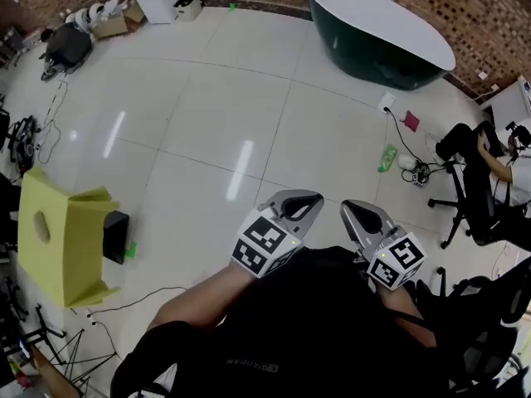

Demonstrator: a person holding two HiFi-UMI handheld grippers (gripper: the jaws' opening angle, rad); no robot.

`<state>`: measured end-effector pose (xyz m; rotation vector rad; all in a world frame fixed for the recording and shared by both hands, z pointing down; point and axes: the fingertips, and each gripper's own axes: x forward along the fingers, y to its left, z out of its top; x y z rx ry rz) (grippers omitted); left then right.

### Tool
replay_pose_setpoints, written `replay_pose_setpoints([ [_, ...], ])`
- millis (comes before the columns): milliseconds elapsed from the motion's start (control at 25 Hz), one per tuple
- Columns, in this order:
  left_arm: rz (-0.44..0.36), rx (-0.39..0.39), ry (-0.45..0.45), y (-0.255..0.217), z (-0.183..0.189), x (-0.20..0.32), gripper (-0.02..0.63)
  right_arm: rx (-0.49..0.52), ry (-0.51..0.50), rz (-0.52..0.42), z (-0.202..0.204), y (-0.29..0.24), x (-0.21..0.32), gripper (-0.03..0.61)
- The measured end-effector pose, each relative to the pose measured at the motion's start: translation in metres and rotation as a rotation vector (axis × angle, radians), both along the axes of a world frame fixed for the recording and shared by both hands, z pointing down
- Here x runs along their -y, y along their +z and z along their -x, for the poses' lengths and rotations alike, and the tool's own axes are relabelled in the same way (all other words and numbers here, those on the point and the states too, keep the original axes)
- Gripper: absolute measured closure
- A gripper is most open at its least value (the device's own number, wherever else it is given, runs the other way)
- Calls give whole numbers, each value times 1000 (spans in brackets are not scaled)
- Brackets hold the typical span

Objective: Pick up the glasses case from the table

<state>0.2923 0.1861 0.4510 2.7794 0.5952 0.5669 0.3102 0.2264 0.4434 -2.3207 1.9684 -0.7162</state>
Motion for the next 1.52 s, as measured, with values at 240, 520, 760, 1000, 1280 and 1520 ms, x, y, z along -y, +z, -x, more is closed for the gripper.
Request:
replay_pose_setpoints([
  [240, 47, 8, -313, 14, 28, 90, 607, -7, -222, 4, 14, 7, 72, 576],
  [520, 10, 39, -570, 13, 59, 160, 607, 30, -491, -4, 26, 10, 153, 577],
  [760, 20, 32, -853, 10, 74, 214, 607, 34, -743, -53, 22, 7, 230, 576],
  [1000, 25, 11, -1000, 5, 55, 239, 607, 54, -870, -69, 1, 10, 262, 577],
  [1280, -6, 21, -1136, -3, 32, 254, 607, 117, -987, -67, -23, 9, 289, 576],
  [1520, 19, 57, -1312, 2, 65, 253, 607, 154, -1153, -46, 6, 22, 297, 576],
])
